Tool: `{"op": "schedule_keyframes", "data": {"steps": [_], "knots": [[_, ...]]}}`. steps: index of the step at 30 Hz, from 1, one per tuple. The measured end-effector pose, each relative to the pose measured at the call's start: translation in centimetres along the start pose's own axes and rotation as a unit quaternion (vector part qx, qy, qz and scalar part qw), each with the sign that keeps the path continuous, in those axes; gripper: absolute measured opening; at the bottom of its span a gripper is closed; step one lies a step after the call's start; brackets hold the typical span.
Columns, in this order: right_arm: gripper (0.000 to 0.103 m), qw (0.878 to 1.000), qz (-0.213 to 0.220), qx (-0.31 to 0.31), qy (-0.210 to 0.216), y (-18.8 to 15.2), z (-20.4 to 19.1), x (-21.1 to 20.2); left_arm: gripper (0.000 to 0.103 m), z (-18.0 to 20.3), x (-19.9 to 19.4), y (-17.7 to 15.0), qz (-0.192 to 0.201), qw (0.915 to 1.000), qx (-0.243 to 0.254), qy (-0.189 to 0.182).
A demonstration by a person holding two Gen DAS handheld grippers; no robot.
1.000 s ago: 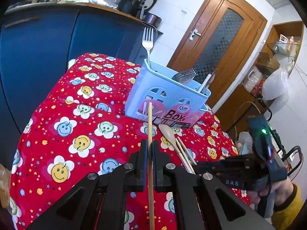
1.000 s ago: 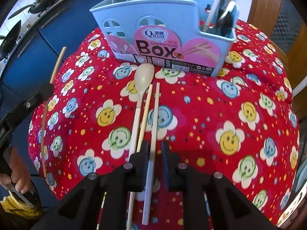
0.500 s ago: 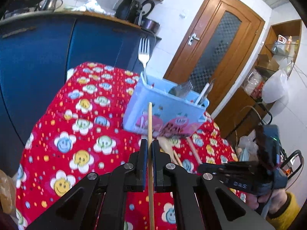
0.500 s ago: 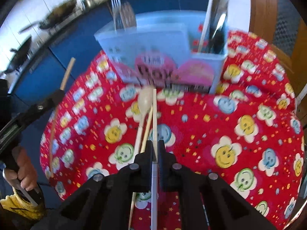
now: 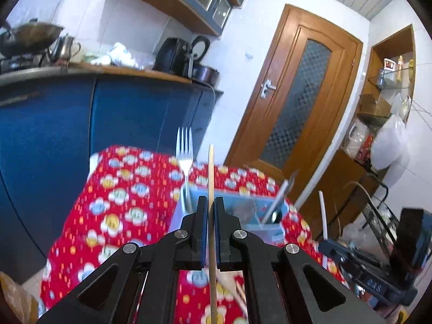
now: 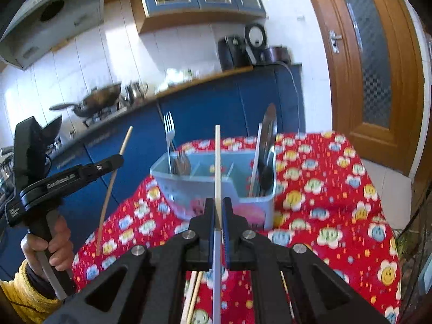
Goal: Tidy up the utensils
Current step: 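Lower the chopstick into the caddy and open the left tool while the right tool drops its chopstick in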
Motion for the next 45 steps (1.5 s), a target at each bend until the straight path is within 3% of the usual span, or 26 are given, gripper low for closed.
{"op": "schedule_keyframes", "data": {"steps": [6,10,23,34,42,45], "knots": [[0.007,0.999,0.045,-0.002,0.008,2.1,0.5,0.1,0.004,0.8,1.2,4.1,0.054,0.9984,-0.007,0.013],[0.007,0.998,0.062,-0.005,0.008,3.3,1.1,0.9,0.004,1.2,2.6,6.5,0.104,0.9934,0.007,0.048],[0.007,0.99,0.134,-0.049,-0.002,7.4,2.7,4.0,0.004,1.7,6.6,8.6,0.158,0.9843,-0.006,0.078],[0.007,0.982,0.169,-0.078,-0.013,8.4,3.8,7.3,0.004,0.9,10.1,6.1,0.156,0.9816,-0.004,0.11],[0.007,0.985,0.144,-0.093,-0.022,6.6,4.3,8.9,0.004,1.3,11.1,3.9,0.142,0.9825,0.026,0.118],[0.012,0.986,0.137,-0.087,-0.026,6.5,4.5,8.9,0.011,1.7,11.2,3.4,0.127,0.9853,0.029,0.111]]}}
Point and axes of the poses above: each gripper's, at about its wrist camera, not at the fingertips, and x roughly the way its jaws point, z to its right, y to its top, the point moved 9 cm from there along x, roughly the way its jaws point, and after that the axes turned 10 degrees about y, right-handed, at the moved point
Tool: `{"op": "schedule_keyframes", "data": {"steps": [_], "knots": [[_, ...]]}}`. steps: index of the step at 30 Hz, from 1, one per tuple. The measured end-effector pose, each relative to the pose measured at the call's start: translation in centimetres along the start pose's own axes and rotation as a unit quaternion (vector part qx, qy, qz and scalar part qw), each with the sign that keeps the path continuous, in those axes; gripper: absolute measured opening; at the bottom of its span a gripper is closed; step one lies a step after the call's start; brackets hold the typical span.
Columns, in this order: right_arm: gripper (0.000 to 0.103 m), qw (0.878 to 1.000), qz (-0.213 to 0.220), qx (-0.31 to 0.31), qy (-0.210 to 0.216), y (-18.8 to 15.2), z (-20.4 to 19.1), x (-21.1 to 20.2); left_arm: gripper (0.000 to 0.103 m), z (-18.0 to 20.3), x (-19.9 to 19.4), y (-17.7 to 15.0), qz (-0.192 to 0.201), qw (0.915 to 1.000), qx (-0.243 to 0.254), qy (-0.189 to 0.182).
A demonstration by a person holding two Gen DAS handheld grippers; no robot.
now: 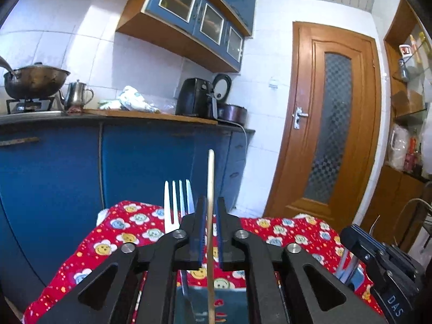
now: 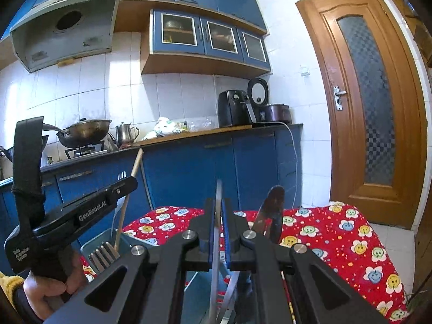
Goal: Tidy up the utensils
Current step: 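Lower the chopstick into the caddy and open the left tool while the right tool drops its chopstick in, then move the left tool back down to the wooden spoon on the cloth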
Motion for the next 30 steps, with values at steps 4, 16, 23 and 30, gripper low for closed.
{"op": "schedule_keyframes", "data": {"steps": [4,16,23,30], "knots": [[0.02,1.0,0.0,0.003,0.001,0.2,-0.3,-0.5,0.03,0.2,-0.7,-0.1,-0.008,0.9999,0.0,-0.009],[0.028,0.999,0.019,0.035,0.006,1.8,-1.6,-4.4,0.046,0.3,-4.3,0.3,-0.023,0.9993,0.007,-0.029],[0.028,0.998,0.017,0.065,-0.003,2.0,-1.6,-7.5,0.047,-0.5,-6.8,0.1,-0.04,0.9985,0.011,-0.035],[0.032,0.997,-0.006,0.075,-0.014,1.4,-2.3,-10.2,0.049,-1.2,-9.4,-0.4,-0.065,0.9971,0.016,-0.038]]}}
Point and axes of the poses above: each gripper's, at about its wrist camera, not at the fingertips, and x roughly the way its jaws point, z to its right, y to its top, the point moved 9 cm from there along x, roughly the way its jaws point, and after that the axes turned 10 degrees about y, right-handed, at the moved point
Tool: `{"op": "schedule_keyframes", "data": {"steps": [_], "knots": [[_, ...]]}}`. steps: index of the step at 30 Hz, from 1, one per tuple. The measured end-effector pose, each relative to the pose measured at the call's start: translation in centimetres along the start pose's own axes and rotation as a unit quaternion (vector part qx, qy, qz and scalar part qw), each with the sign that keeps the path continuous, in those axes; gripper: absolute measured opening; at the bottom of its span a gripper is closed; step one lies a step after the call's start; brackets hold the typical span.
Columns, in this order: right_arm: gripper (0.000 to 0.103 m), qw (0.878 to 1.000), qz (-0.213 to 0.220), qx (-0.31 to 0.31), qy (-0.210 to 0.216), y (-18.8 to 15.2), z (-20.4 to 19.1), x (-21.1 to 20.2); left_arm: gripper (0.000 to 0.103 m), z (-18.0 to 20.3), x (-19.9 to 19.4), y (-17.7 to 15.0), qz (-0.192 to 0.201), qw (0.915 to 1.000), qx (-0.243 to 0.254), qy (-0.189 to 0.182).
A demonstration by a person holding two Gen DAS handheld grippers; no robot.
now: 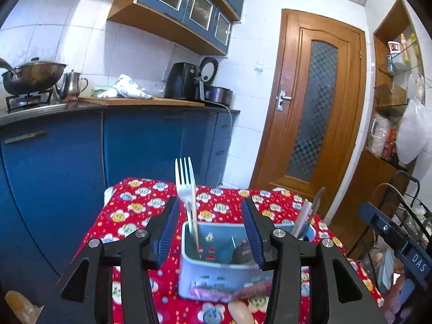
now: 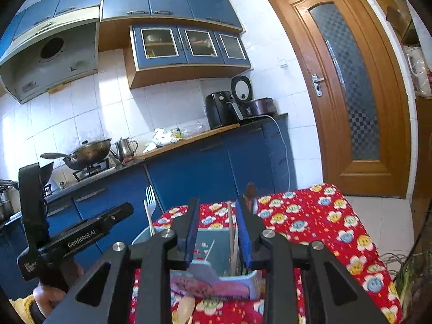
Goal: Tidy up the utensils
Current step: 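Move the left tool back down to the wooden spoon on the cloth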
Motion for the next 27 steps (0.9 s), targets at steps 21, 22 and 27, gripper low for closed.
{"op": "schedule_keyframes", "data": {"steps": [21,22,27], "knots": [[0.041,0.995,-0.083,0.033,-0.032,-6.8,-1.1,-6.3,0.055,0.1,-4.4,-6.8,-0.123,0.9917,0.031,-0.024],[0.041,0.995,-0.087,0.037,-0.034,-7.1,-0.9,-6.5,0.055,0.2,-4.4,-7.3,-0.13,0.9906,0.033,-0.025],[0.043,0.992,-0.106,0.056,-0.043,-9.1,0.4,-7.1,0.055,0.3,-4.1,-9.7,-0.163,0.9856,0.035,-0.026]]}}
Point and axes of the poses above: each gripper's, at about its wrist camera, not at the fingertips, and x roughly the way its jaws point, z to its right, y to its top, the point moved 9 cm from there along x, roughly the way its jaws point, and after that the axes turned 10 degrees about y, right-handed, at the moved point
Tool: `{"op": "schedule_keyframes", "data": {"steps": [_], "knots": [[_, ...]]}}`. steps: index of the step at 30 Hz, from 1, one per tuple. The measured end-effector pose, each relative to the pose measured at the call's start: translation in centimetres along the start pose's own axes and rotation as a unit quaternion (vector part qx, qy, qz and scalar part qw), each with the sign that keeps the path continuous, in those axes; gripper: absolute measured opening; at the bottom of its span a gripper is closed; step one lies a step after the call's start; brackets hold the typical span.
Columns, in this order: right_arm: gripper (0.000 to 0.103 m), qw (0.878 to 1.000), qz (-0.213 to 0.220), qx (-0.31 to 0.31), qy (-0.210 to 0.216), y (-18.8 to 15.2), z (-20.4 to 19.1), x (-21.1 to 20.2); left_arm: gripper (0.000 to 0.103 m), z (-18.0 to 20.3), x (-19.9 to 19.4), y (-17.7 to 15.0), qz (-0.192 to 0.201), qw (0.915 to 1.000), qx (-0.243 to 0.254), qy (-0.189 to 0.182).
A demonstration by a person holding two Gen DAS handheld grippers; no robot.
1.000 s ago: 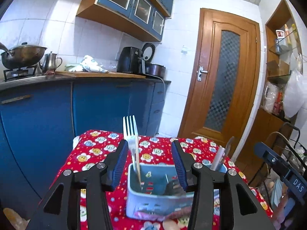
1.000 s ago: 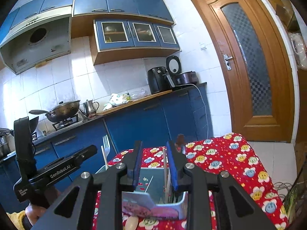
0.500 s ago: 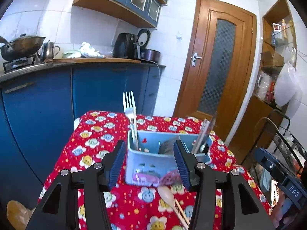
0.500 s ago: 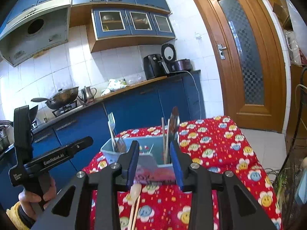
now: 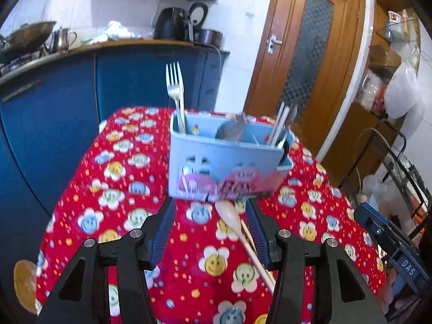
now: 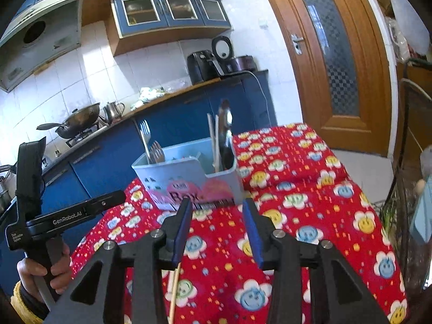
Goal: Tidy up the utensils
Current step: 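Move the left tool back down to the wooden spoon on the cloth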
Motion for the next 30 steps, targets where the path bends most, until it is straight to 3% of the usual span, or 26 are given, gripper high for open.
{"op": "schedule_keyframes", "data": {"steps": [17,30], "knots": [[0.043,0.999,-0.027,0.044,-0.01,-3.4,4.0,-0.3,0.055,3.1,4.9,-5.8,-0.119,0.9923,0.034,0.009],[0.044,0.998,-0.028,0.056,-0.002,-4.0,4.9,-0.3,0.055,4.1,6.7,-6.5,-0.147,0.987,0.049,0.039]]}}
Point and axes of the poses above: each gripper's, at about its wrist camera, not at the fingertips, and x roughly the way its jaws point, z to its right, y to its top, the point moved 9 cm from there along x, roughly the way its jaws point, and after that the axes turned 10 degrees about y, right-handed, at the moved point
